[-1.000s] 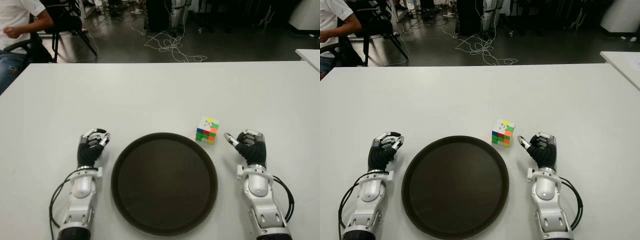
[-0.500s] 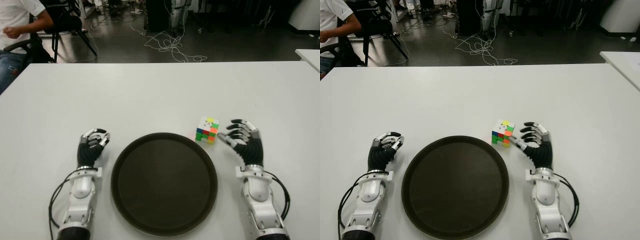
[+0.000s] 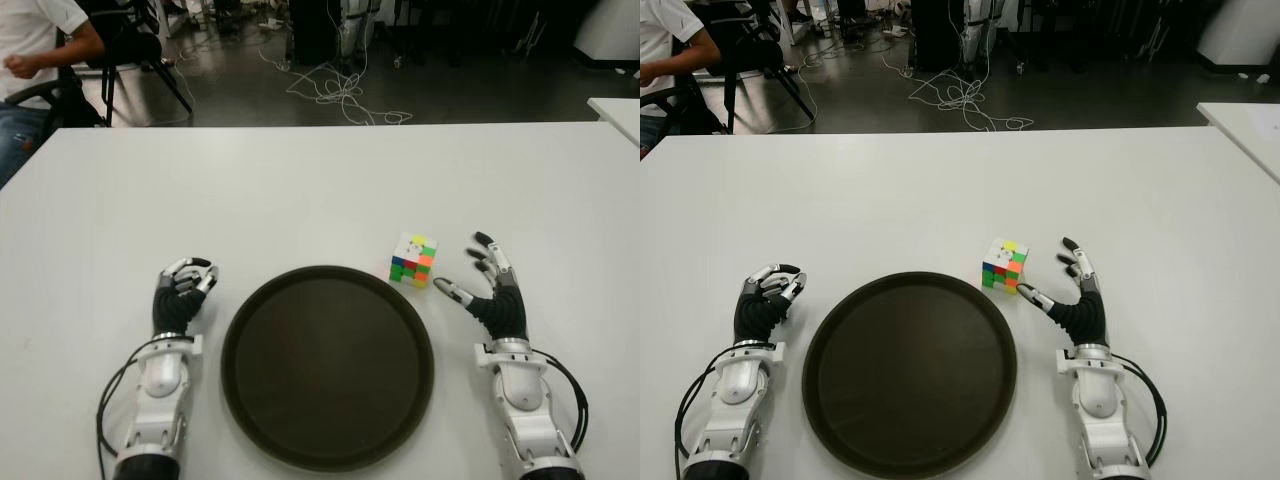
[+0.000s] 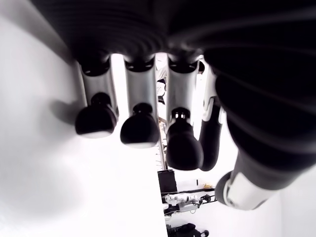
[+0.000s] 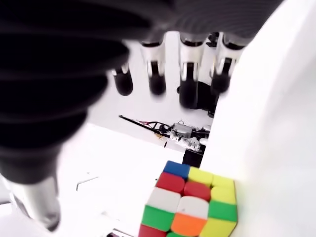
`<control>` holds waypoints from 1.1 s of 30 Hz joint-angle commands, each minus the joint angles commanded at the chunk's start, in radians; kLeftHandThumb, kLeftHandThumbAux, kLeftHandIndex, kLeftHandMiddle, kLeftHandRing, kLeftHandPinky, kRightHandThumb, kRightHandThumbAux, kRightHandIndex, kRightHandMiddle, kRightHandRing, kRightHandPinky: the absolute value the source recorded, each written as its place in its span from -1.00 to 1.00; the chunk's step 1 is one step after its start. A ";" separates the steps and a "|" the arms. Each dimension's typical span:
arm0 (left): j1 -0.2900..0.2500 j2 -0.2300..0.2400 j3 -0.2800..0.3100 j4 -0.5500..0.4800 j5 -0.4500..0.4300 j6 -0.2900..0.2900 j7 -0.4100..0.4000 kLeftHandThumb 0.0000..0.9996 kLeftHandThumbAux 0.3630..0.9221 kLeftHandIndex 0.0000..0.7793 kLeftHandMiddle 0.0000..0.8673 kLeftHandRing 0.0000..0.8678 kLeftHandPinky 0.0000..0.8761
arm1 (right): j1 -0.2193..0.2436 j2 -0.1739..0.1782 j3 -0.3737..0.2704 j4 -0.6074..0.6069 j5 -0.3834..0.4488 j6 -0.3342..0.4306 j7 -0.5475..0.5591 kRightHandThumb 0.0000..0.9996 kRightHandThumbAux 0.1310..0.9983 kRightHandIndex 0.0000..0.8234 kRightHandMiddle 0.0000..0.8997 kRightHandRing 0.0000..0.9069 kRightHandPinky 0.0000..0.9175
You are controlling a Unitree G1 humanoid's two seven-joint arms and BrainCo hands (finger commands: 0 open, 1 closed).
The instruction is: Pick up the Rubik's Cube and put it in the plate
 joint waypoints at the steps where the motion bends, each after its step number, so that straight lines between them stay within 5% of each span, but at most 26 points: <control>1: 0.000 0.000 0.000 0.000 0.000 -0.001 0.000 0.41 0.22 0.14 0.87 0.90 0.85 | 0.000 0.000 -0.001 0.000 -0.001 -0.001 -0.001 -1.00 0.23 -1.00 -1.00 -1.00 -1.00; 9: 0.005 -0.004 -0.007 -0.006 0.011 -0.001 0.011 0.41 0.23 0.14 0.87 0.90 0.85 | 0.007 -0.025 0.004 -0.040 -0.068 0.015 -0.020 -1.00 0.26 -1.00 -1.00 -1.00 -1.00; 23: 0.002 -0.008 -0.010 -0.007 0.008 0.023 0.008 0.41 0.22 0.14 0.87 0.90 0.85 | -0.014 -0.086 -0.002 -0.099 -0.235 0.149 -0.071 -1.00 0.24 -1.00 -1.00 -1.00 -1.00; 33: 0.013 -0.020 -0.014 -0.030 0.004 0.035 0.009 0.41 0.22 0.14 0.87 0.90 0.85 | 0.014 -0.155 0.036 -0.450 -0.412 0.480 0.092 -1.00 0.15 -1.00 -1.00 -1.00 -1.00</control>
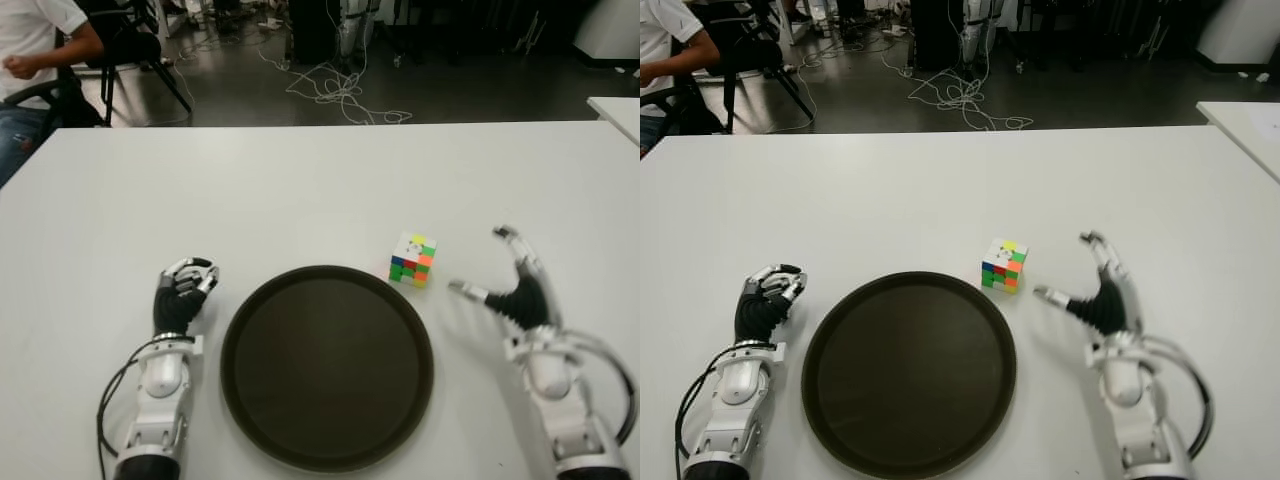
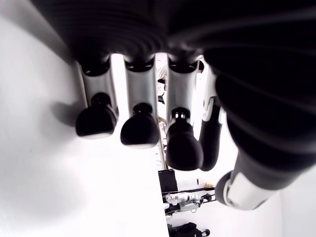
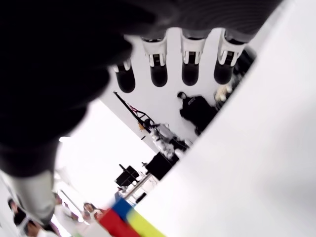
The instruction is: Pick up the Rubik's Cube and put it in the plate
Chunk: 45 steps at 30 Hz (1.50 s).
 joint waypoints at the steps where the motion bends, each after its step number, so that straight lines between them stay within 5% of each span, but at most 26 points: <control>1: 0.002 -0.001 -0.001 -0.003 0.000 0.001 0.000 0.41 0.22 0.14 0.87 0.90 0.84 | -0.002 -0.006 0.008 -0.018 -0.017 0.027 0.013 -1.00 0.13 -1.00 -1.00 -1.00 -1.00; 12: 0.016 -0.007 -0.008 -0.027 0.009 0.015 0.002 0.41 0.22 0.14 0.87 0.91 0.85 | -0.032 -0.089 0.085 -0.187 -0.197 0.280 0.218 -1.00 -0.06 -1.00 -1.00 -1.00 -0.98; 17: 0.018 -0.012 -0.007 -0.029 0.012 0.013 0.004 0.41 0.23 0.14 0.86 0.90 0.85 | -0.051 -0.108 0.111 -0.206 -0.244 0.339 0.271 -1.00 -0.05 -1.00 -1.00 -1.00 -0.93; 28: 0.020 -0.023 0.004 -0.038 0.001 0.024 0.000 0.41 0.23 0.14 0.86 0.89 0.84 | -0.098 -0.193 0.169 -0.214 -0.321 0.326 0.350 -1.00 0.20 -1.00 -1.00 -1.00 -0.90; 45: 0.037 -0.028 -0.002 -0.064 0.019 0.040 0.013 0.41 0.22 0.14 0.85 0.89 0.83 | -0.183 -0.233 0.200 -0.214 -0.301 0.285 0.429 -0.70 0.24 -1.00 -1.00 -0.91 -0.77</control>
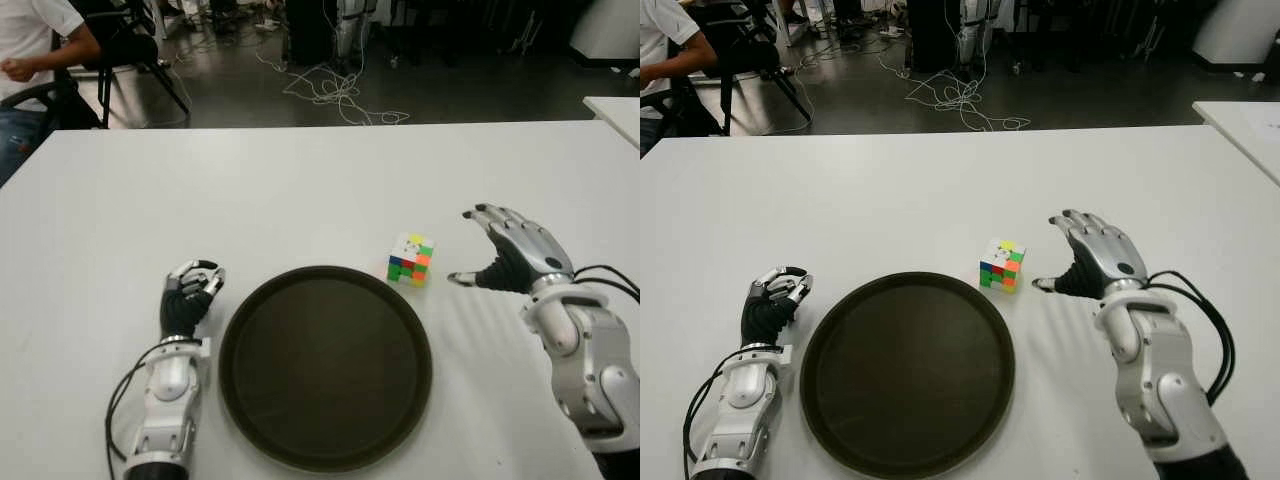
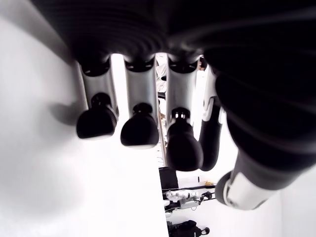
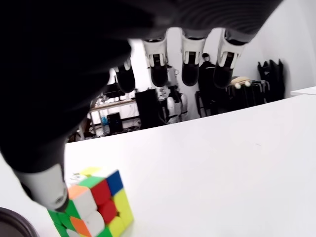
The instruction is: Pick up the Rubik's Cube and put it in the plate
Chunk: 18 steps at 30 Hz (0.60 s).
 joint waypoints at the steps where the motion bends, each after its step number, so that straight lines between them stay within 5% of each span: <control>1: 0.001 0.000 -0.001 0.000 0.002 -0.002 0.001 0.41 0.23 0.14 0.85 0.89 0.83 | -0.006 -0.002 0.001 0.004 0.004 -0.008 0.002 -0.68 0.25 -1.00 -1.00 -0.93 -0.80; 18: 0.000 0.011 -0.004 0.024 0.009 -0.027 -0.014 0.41 0.23 0.14 0.87 0.91 0.83 | -0.092 -0.011 0.032 0.028 0.033 -0.094 0.056 -0.55 0.32 -1.00 -1.00 -1.00 -1.00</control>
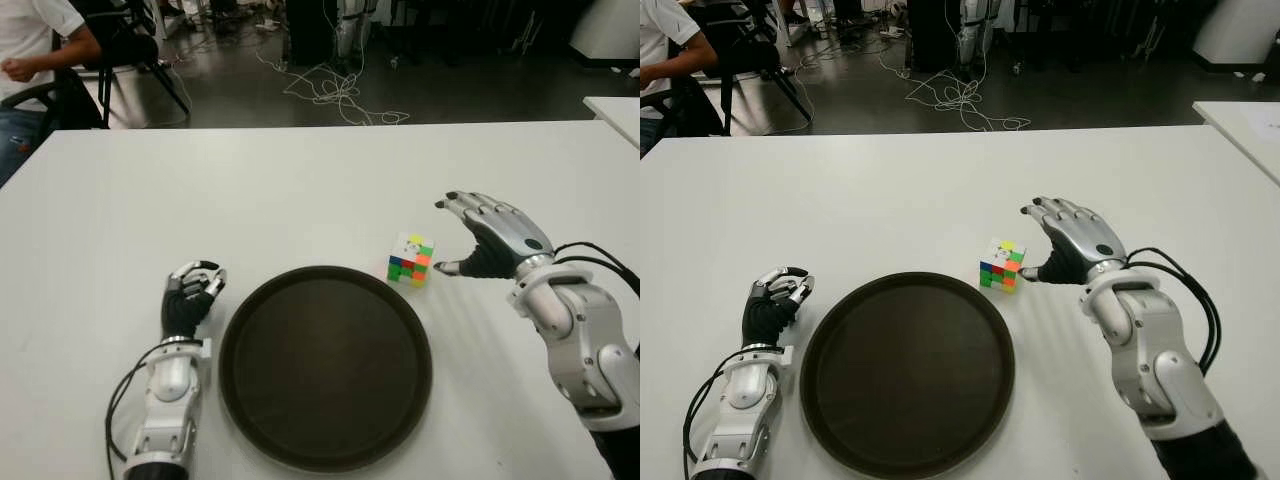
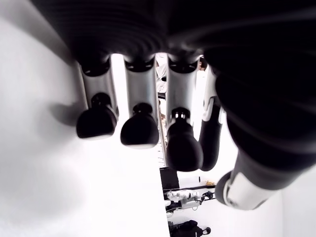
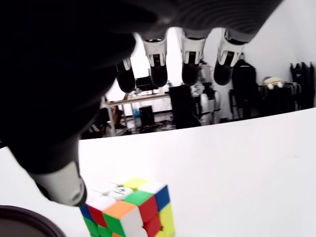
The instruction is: Pick up the Rubik's Cube and put it in the plate
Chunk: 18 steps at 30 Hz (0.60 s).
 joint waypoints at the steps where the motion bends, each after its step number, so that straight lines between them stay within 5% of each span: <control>1: -0.001 0.000 0.000 0.003 -0.001 -0.002 -0.001 0.41 0.23 0.14 0.88 0.91 0.83 | -0.003 0.001 0.001 0.003 0.001 -0.001 0.000 -0.55 0.32 -1.00 -1.00 -1.00 -1.00; 18: -0.013 0.002 0.008 0.039 -0.019 -0.055 -0.014 0.41 0.23 0.14 0.87 0.91 0.84 | -0.071 0.021 0.044 0.032 -0.020 0.024 0.041 -0.59 0.32 -1.00 -1.00 -1.00 -1.00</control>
